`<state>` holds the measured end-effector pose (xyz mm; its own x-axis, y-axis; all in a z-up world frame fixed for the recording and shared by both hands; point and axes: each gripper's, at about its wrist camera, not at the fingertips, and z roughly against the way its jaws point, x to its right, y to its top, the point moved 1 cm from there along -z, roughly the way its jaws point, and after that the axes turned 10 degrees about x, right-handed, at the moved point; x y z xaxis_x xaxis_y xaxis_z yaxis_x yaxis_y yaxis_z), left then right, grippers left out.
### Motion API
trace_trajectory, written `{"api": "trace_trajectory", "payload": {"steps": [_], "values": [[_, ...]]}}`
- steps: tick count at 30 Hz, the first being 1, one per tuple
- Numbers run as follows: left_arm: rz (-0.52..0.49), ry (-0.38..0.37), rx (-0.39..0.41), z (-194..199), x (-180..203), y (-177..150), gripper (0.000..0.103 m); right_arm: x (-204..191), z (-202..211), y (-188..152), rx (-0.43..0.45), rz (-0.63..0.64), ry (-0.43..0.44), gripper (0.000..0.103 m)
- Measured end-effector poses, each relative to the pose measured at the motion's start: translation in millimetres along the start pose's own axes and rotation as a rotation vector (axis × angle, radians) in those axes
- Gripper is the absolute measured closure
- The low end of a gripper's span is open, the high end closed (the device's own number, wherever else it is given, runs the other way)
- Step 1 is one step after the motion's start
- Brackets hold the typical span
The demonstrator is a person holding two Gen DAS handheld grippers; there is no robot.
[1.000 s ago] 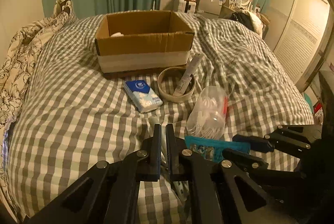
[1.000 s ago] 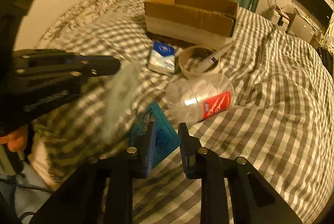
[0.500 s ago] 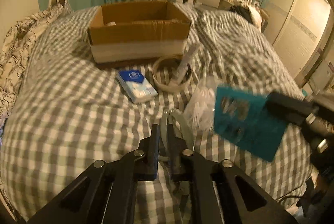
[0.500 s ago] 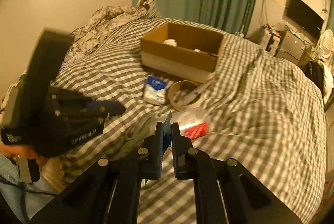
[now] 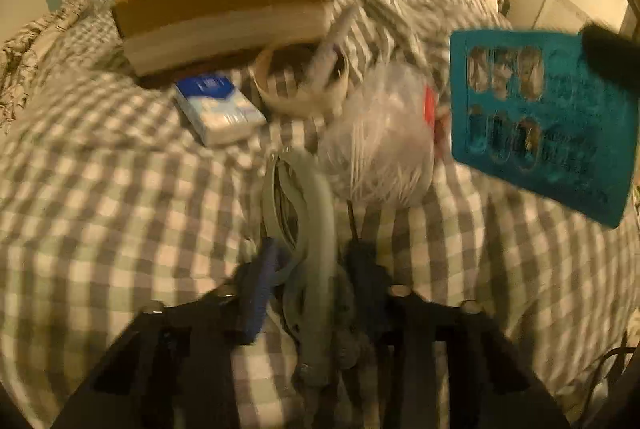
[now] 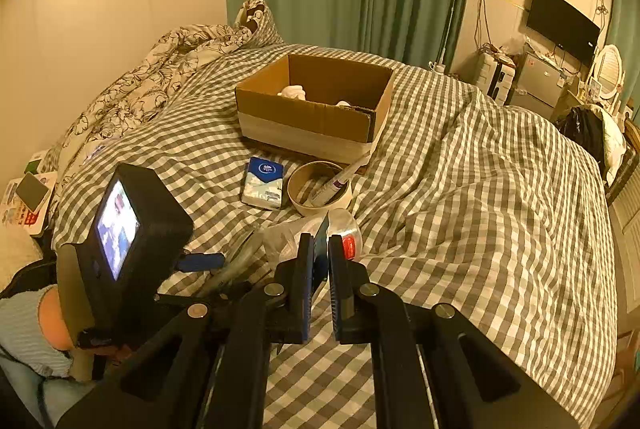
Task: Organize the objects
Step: 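Carry the cable and blister pack into the box and open both tools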
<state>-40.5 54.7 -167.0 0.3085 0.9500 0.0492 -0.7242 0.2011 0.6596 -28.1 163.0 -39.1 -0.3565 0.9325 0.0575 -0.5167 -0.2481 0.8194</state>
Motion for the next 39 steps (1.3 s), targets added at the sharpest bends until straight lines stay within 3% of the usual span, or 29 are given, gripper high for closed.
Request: {"api": "trace_trajectory", "payload": {"steps": [2, 5, 11, 20, 23, 28, 33, 37, 38, 39], "values": [[-0.013, 0.042, 0.047, 13.3, -4.0, 10.4, 0.093, -0.3, 3.5, 2.6, 0.011, 0.005, 0.001, 0.096], [0.052, 0.003, 0.111, 34.5, -20.5, 32.0, 0.094, -0.5, 10.6, 18.8, 0.048, 0.024, 0.009, 0.096], [0.087, 0.034, 0.220, 61.1, -47.7, 89.7, 0.094, -0.9, 12.0, 73.9, 0.150, 0.080, 0.014, 0.096], [0.061, 0.109, 0.379, 69.7, -74.1, 196.7, 0.094, 8.7, -36.3, 170.1, 0.258, 0.109, 0.003, 0.096], [0.056, 0.126, 0.384, 47.4, -83.0, 223.7, 0.094, 11.6, -68.5, 192.0, 0.258, 0.108, 0.006, 0.096], [0.078, 0.137, 0.343, -7.0, -98.4, 244.9, 0.094, 20.0, -125.6, 201.0, 0.226, 0.094, 0.016, 0.096], [0.074, 0.143, 0.288, -53.0, -106.5, 247.7, 0.094, 36.0, -172.8, 195.3, 0.195, 0.076, 0.022, 0.096], [0.080, 0.145, 0.277, -66.7, -110.1, 245.6, 0.091, 47.6, -192.0, 184.8, 0.170, 0.040, 0.039, 0.096], [0.076, 0.151, 0.275, -67.3, -109.5, 245.1, 0.087, 51.1, -193.0, 181.9, 0.165, 0.034, 0.039, 0.093], [0.070, 0.158, 0.272, -67.4, -109.4, 244.2, 0.084, 53.8, -193.4, 179.9, 0.162, 0.027, 0.033, 0.082]]}}
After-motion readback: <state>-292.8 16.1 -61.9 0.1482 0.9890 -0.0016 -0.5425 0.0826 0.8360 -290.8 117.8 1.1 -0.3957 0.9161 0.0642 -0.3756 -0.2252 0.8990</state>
